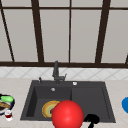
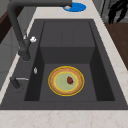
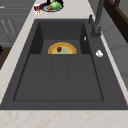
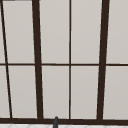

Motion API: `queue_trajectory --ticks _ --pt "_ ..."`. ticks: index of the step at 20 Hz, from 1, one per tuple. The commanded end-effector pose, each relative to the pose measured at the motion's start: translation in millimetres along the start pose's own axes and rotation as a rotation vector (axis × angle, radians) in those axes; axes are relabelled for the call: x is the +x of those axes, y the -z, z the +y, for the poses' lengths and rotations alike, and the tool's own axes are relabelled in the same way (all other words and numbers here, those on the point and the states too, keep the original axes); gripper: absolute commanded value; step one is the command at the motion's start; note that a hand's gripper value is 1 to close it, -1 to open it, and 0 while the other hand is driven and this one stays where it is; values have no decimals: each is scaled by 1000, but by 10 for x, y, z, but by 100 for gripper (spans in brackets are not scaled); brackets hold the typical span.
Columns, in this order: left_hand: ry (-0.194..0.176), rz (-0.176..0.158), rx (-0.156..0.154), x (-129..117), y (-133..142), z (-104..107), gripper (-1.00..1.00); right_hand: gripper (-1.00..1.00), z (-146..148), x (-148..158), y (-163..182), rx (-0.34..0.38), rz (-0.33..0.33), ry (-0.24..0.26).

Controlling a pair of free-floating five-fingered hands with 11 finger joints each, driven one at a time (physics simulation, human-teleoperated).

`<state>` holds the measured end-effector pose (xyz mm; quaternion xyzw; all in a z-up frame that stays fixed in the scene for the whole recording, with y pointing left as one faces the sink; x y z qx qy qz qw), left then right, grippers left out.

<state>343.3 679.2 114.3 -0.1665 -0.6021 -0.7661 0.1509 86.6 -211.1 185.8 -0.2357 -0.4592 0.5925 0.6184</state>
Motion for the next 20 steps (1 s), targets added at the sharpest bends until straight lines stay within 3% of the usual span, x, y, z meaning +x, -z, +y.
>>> queue_trajectory --ticks 1,2,3,4,7,9,14,15,16,17,20 --pt "-18 -13 16 -185 -24 -266 -100 0 0 0 0 0 0 0" --pt "-27 -7 23 -223 -47 -253 100 0 0 0 0 0 0 0" --pt "-83 -11 9 -258 -98 -186 100 0 0 0 0 0 0 0" --pt "-65 -11 28 -267 -124 -145 100 0 0 0 0 0 0 0" --pt "40 -34 34 -320 -128 -72 100 0 0 0 0 0 0 0" --pt "90 -49 32 -347 -138 -49 100 0 0 0 0 0 0 0" --pt "122 -51 34 -247 -218 29 100 0 0 0 0 0 0 0" --pt "110 -44 45 -242 -208 32 100 0 0 0 0 0 0 0" --pt "153 -57 17 -205 -223 90 100 0 0 0 0 0 0 0" --pt "172 -75 4 -157 -213 178 100 0 0 0 0 0 0 0" --pt "156 -62 -9 -65 -221 336 100 0 0 0 0 0 0 0"
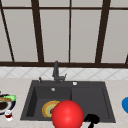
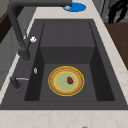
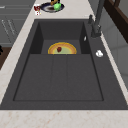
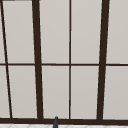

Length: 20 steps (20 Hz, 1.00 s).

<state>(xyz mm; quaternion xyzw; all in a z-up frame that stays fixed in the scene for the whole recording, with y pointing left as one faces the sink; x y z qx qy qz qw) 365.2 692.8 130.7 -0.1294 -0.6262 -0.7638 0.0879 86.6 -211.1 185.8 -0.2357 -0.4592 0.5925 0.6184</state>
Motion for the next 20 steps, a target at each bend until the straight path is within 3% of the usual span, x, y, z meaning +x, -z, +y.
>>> queue_trajectory --ticks 1,4,8,10,20 --pt "4 -27 -47 71 -39 201 100 0 0 0 0 0 0 0" --pt "2 -18 -66 164 -70 366 100 0 0 0 0 0 0 0" --pt "4 -9 -37 289 -45 568 100 0 0 0 0 0 0 0" --pt "-4 11 -20 335 -2 707 100 0 0 0 0 0 0 0" --pt "-30 10 -10 572 189 1141 100 0 0 0 0 0 0 0"
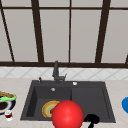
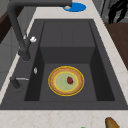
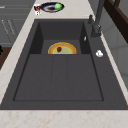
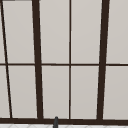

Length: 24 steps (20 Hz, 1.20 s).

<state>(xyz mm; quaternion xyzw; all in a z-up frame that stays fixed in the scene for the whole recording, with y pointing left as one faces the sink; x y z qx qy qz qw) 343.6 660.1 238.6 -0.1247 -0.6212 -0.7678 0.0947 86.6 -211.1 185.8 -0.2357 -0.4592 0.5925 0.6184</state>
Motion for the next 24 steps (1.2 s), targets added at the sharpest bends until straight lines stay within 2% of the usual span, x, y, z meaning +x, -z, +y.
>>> queue_trajectory --ticks 1,2,5,11,13,24 --pt "-24 -22 -5 61 56 156 100 0 0 0 0 0 0 0" --pt "-22 -42 -12 66 59 211 100 0 0 0 0 0 0 0" --pt "-24 -56 -15 128 138 385 100 0 0 0 0 0 0 0" --pt "-8 -3 -1 324 389 785 100 0 0 0 0 0 0 0" --pt "-4 5 -9 349 525 873 100 0 0 0 0 0 0 0" --pt "-13 22 -1 482 1259 1073 100 0 0 0 0 0 0 0"
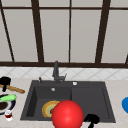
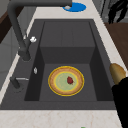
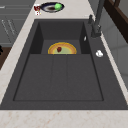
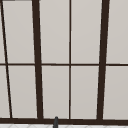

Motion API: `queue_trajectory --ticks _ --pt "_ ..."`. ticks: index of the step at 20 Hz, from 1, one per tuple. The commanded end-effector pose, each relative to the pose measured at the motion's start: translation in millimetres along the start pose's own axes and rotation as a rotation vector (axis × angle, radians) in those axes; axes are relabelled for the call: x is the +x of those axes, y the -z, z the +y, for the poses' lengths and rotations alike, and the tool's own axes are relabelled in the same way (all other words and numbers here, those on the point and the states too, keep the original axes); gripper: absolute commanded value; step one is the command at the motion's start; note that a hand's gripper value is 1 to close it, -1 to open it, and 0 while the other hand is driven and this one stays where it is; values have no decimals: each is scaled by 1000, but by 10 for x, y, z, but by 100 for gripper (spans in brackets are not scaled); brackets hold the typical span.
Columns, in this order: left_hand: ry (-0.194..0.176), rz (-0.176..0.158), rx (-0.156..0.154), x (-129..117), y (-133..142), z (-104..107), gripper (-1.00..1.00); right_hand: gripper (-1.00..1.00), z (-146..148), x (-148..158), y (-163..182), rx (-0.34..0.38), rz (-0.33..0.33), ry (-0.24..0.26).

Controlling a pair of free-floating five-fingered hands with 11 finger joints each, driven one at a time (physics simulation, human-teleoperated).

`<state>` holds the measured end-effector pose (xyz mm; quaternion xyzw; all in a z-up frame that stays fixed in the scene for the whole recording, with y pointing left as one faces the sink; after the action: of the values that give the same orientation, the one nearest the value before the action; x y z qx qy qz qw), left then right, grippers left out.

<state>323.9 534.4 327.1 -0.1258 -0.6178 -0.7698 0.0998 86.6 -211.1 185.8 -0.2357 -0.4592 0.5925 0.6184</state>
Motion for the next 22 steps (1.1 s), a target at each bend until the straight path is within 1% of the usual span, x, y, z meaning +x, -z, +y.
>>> queue_trajectory --ticks 1,4,5,7,11,22 --pt "-4 20 7 43 258 48 100 0 0 0 0 0 0 0" --pt "-15 31 12 81 437 63 100 0 0 0 0 0 0 0" --pt "-21 24 8 89 510 73 100 0 0 0 0 0 0 0" --pt "-19 20 5 107 648 91 100 0 0 0 0 0 0 0" --pt "-13 25 4 135 907 124 100 0 0 0 0 0 0 0" --pt "-14 29 -1 238 1621 223 100 0 0 0 0 0 0 0"
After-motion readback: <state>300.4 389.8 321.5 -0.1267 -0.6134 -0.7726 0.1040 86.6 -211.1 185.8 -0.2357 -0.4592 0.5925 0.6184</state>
